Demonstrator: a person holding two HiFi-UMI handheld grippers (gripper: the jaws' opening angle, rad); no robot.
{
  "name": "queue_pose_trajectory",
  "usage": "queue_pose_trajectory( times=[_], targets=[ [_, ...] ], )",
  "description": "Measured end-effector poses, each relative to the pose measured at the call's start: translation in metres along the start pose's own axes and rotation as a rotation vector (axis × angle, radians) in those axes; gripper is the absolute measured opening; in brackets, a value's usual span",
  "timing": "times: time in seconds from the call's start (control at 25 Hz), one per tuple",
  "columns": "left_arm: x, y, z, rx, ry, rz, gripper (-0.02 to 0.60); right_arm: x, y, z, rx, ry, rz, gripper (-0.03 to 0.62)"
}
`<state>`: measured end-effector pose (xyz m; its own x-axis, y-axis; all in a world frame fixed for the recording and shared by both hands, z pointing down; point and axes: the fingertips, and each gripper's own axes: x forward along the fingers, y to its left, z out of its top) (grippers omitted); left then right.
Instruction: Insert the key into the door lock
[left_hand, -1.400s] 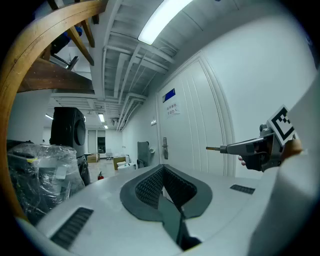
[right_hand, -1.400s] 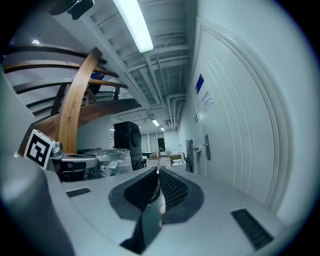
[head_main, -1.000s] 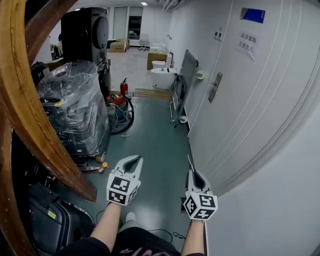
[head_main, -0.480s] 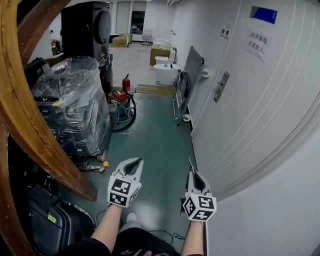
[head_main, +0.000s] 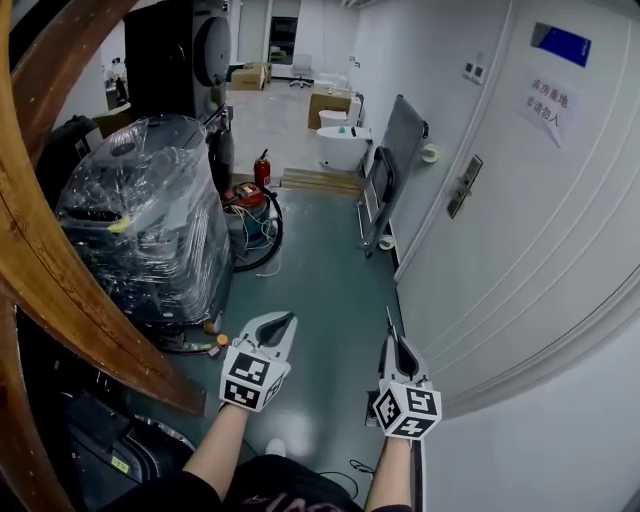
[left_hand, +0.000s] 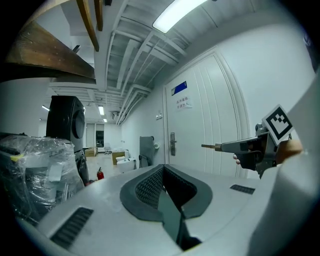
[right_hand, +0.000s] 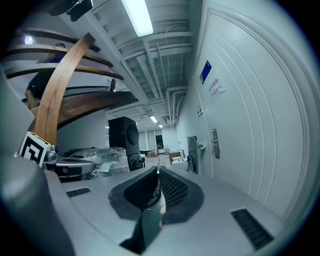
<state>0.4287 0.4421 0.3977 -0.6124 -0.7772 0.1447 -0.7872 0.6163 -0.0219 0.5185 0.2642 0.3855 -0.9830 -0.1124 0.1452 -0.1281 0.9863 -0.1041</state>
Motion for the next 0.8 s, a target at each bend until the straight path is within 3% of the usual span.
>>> queue_pose_trajectory(
  times=[0.24,0.8],
  targets=[
    [0.01,0.033,0.007,0.008,-0.008,-0.007,0.011,0.03,0.023,0.013,-0.018,-0.009,0.006,0.08],
    [0.059,0.076,0.01,0.029,-0.022,-0.013,0.012,0.093,0.015,0.019,0.007,-0.037,0.001,0.08]
  ],
)
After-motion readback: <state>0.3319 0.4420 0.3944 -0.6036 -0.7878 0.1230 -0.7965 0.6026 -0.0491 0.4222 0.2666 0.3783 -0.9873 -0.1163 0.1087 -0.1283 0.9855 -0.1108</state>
